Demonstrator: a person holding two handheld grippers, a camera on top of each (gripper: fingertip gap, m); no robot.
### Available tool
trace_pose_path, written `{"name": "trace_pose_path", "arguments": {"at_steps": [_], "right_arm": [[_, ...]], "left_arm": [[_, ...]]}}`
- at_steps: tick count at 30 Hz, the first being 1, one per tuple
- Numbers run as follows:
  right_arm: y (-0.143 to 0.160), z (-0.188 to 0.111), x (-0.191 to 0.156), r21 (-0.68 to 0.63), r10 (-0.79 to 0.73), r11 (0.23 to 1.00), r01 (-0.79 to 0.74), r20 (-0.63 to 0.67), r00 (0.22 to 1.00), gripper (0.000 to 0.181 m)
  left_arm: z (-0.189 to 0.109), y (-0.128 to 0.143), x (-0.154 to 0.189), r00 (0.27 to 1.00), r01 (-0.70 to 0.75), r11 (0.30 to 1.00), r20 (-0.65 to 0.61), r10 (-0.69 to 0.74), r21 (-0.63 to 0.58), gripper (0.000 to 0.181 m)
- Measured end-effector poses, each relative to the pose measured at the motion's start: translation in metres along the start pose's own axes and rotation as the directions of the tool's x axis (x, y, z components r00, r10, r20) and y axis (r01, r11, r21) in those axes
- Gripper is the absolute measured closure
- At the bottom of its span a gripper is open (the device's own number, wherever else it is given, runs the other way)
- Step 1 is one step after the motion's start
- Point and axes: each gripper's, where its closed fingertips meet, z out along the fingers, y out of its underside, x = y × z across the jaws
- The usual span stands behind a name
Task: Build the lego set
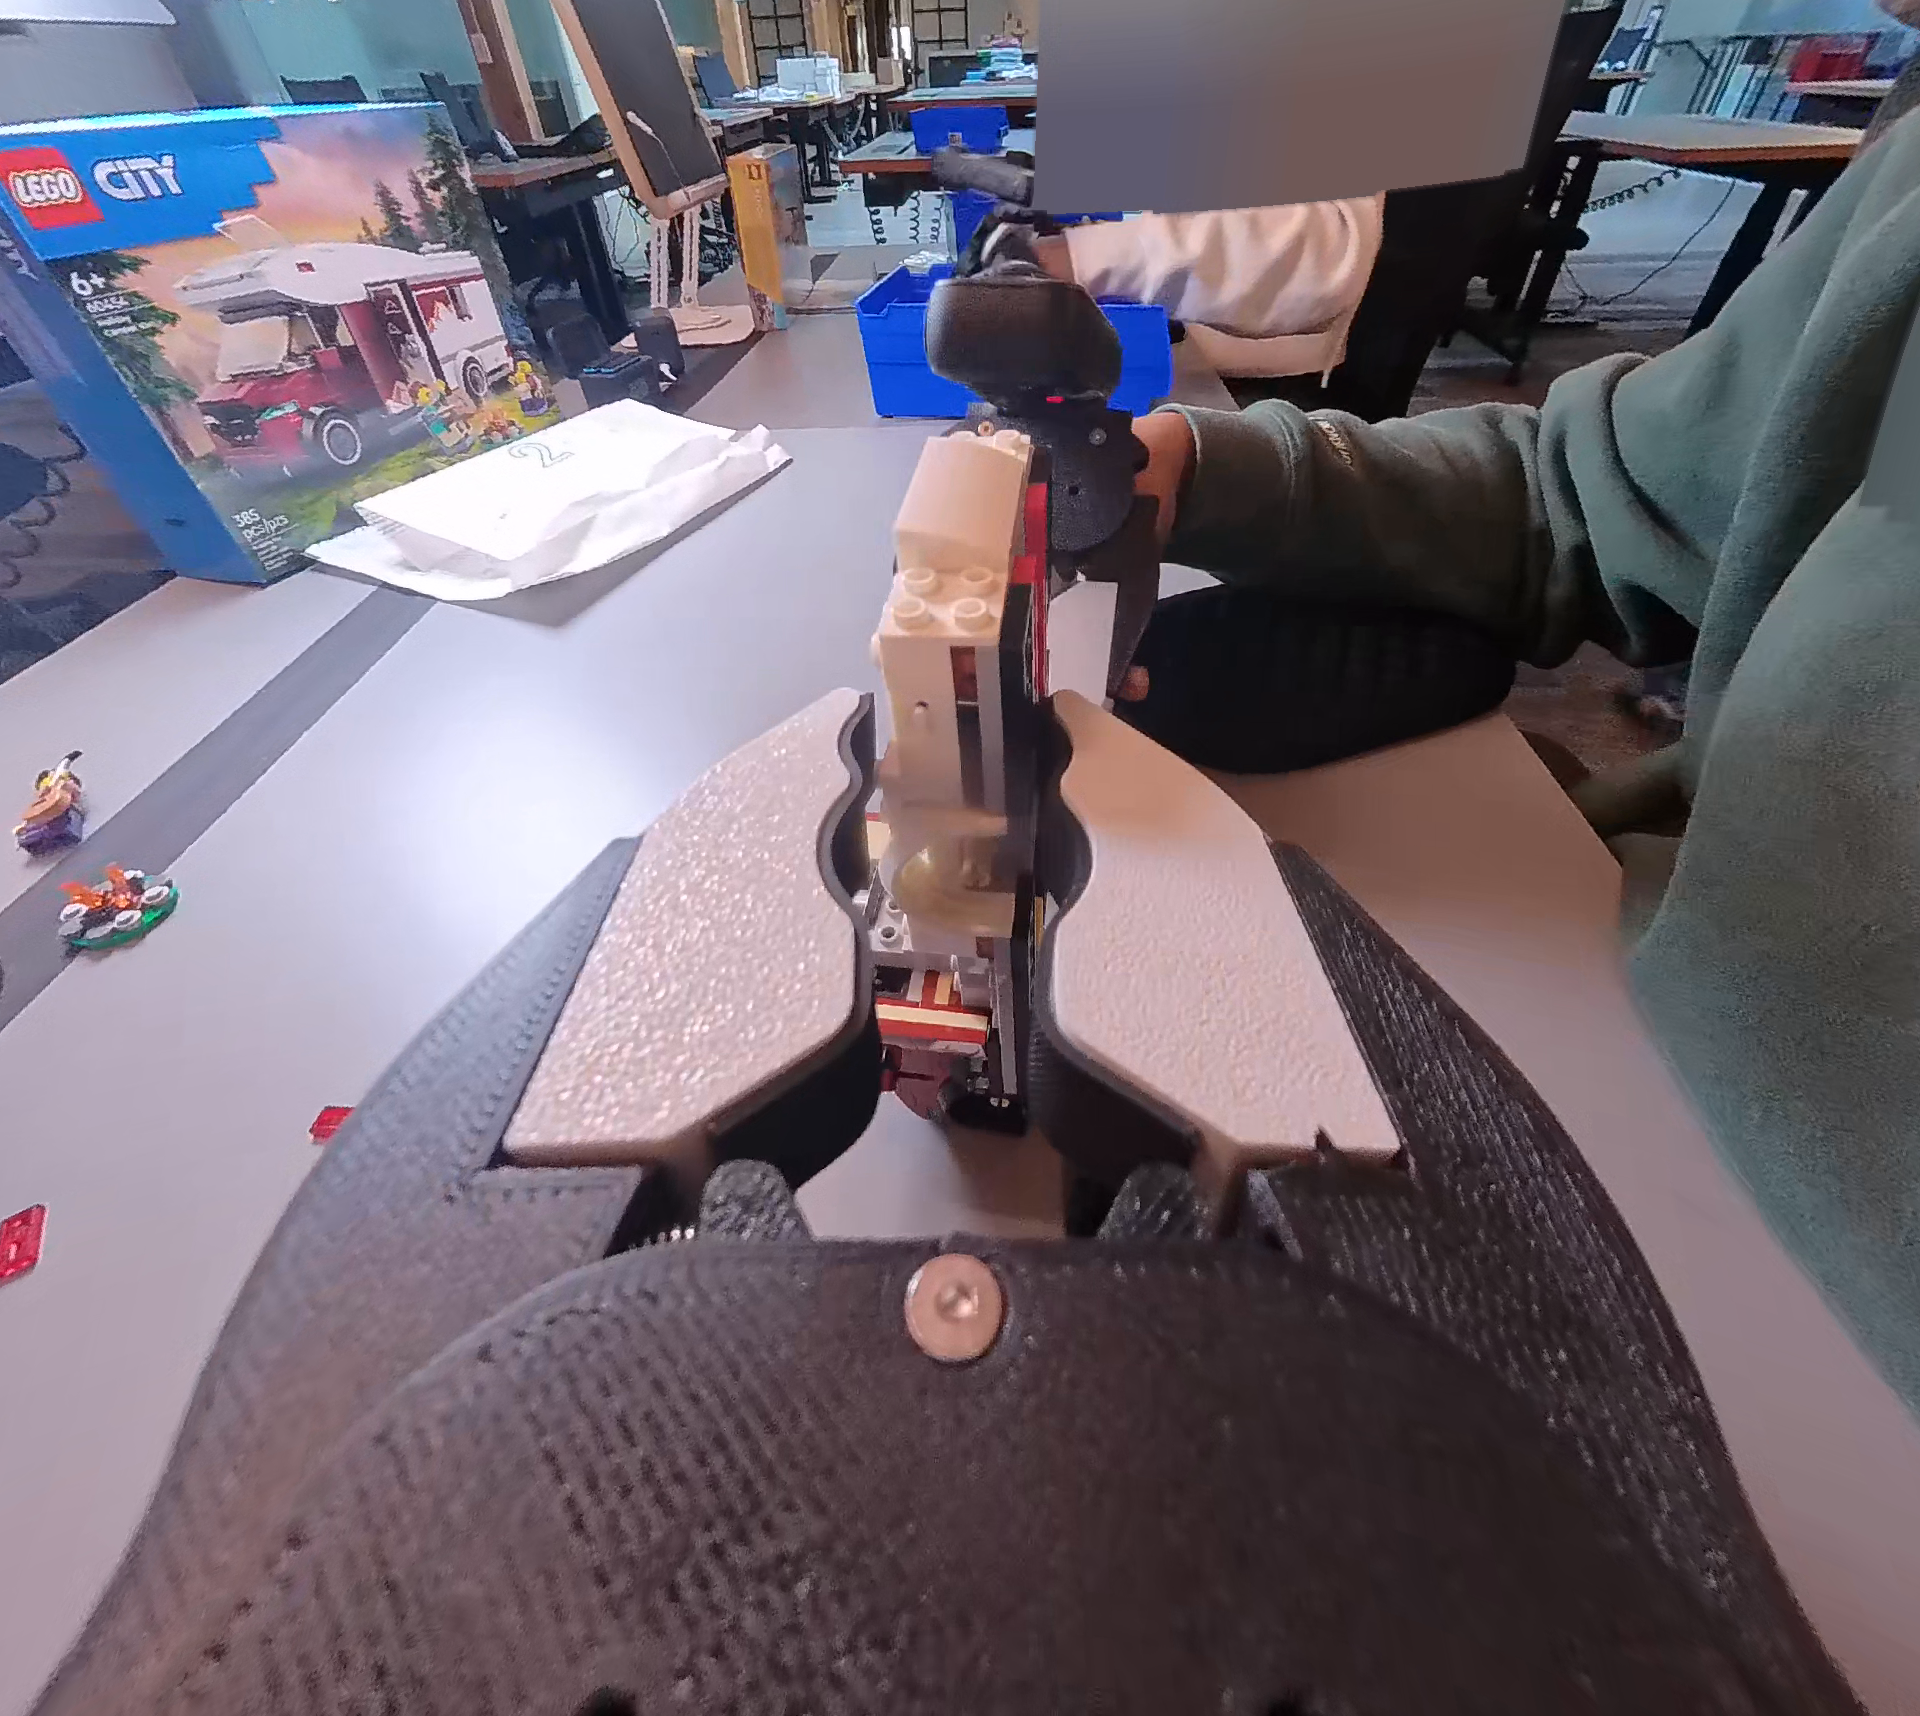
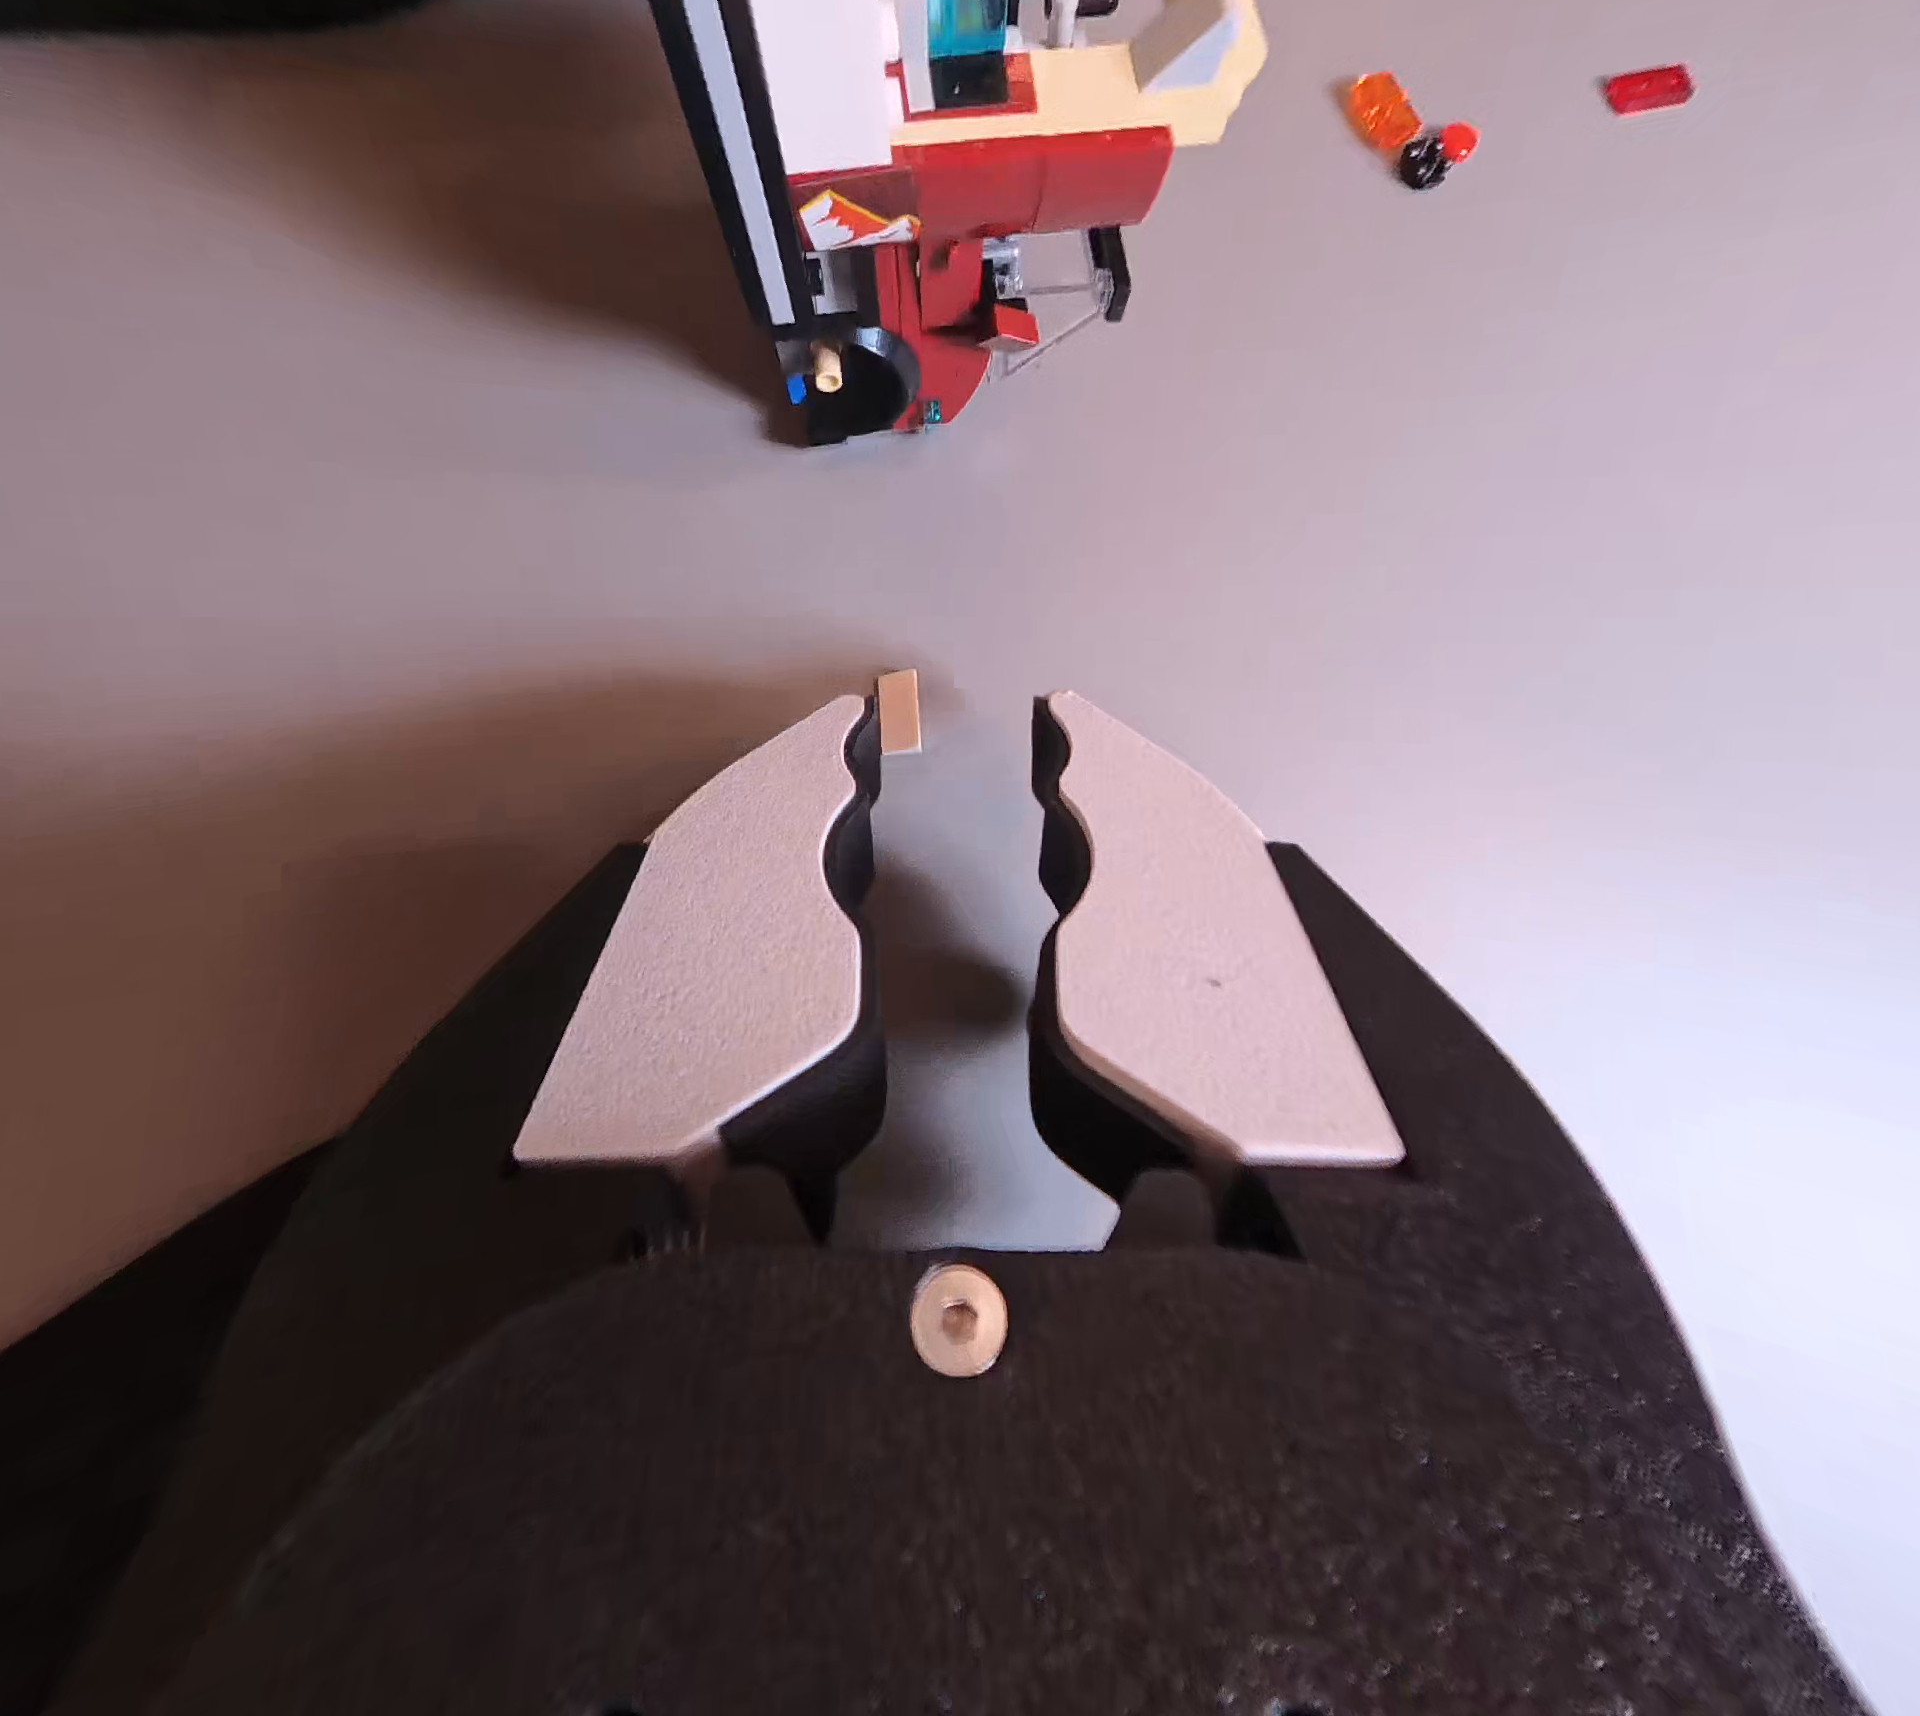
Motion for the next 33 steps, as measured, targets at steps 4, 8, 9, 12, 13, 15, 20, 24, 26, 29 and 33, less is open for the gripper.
{"name": "trace_pose_path", "arguments": {"at_steps": [4,8,9,12,13,15,20,24,26,29,33], "right_arm": [[0.003,0.000,0.000,-0.021,0.011,1.000,-0.011,0.001,1.000,0.155],[0.005,-0.004,-0.001,-0.033,0.002,0.999,-0.002,-0.003,1.000,0.158],[0.006,-0.004,-0.002,-0.041,-0.001,0.999,0.001,-0.001,1.000,0.158],[0.008,0.000,-0.009,-0.059,-0.009,0.998,0.011,0.024,1.000,0.159],[0.008,0.002,-0.010,-0.063,-0.017,0.998,0.018,0.025,1.000,0.159],[0.008,0.007,-0.009,-0.078,-0.032,0.996,0.032,0.006,0.999,0.163],[0.007,0.011,-0.006,-0.115,-0.053,0.992,0.048,-0.040,0.998,0.170],[0.006,0.015,-0.008,-0.151,-0.052,0.987,0.047,-0.028,0.998,0.172],[0.005,0.016,-0.009,-0.159,-0.045,0.986,0.041,-0.022,0.999,0.174],[0.005,0.016,-0.009,-0.162,-0.040,0.986,0.036,-0.022,0.999,0.174],[0.005,0.017,-0.009,-0.165,-0.046,0.986,0.041,-0.029,0.999,0.174]], "left_arm": [[0.002,-0.002,-0.002,1.000,-0.005,1.000,0.013,0.005,0.006,0.151],[0.002,-0.003,-0.002,1.000,-0.004,1.000,0.013,0.004,0.013,0.150],[0.002,-0.003,-0.002,1.000,-0.003,1.000,0.015,0.003,0.015,0.150],[0.002,-0.003,-0.003,1.000,0.006,1.000,0.013,-0.006,0.021,0.150],[0.002,-0.003,-0.002,1.000,0.005,1.000,0.013,-0.006,0.022,0.150],[0.002,-0.003,-0.002,1.000,0.004,1.000,0.014,-0.004,0.022,0.150],[0.002,-0.003,-0.001,1.000,0.008,1.000,0.008,-0.008,0.027,0.151],[0.002,-0.003,-0.001,1.000,0.009,1.000,0.009,-0.010,0.028,0.151],[0.003,-0.003,-0.001,1.000,0.008,1.000,0.009,-0.009,0.026,0.150],[0.004,-0.002,0.000,1.000,0.003,1.000,0.009,-0.003,0.018,0.146],[0.009,-0.004,0.002,1.000,0.003,1.000,-0.006,-0.003,0.008,0.141]]}}
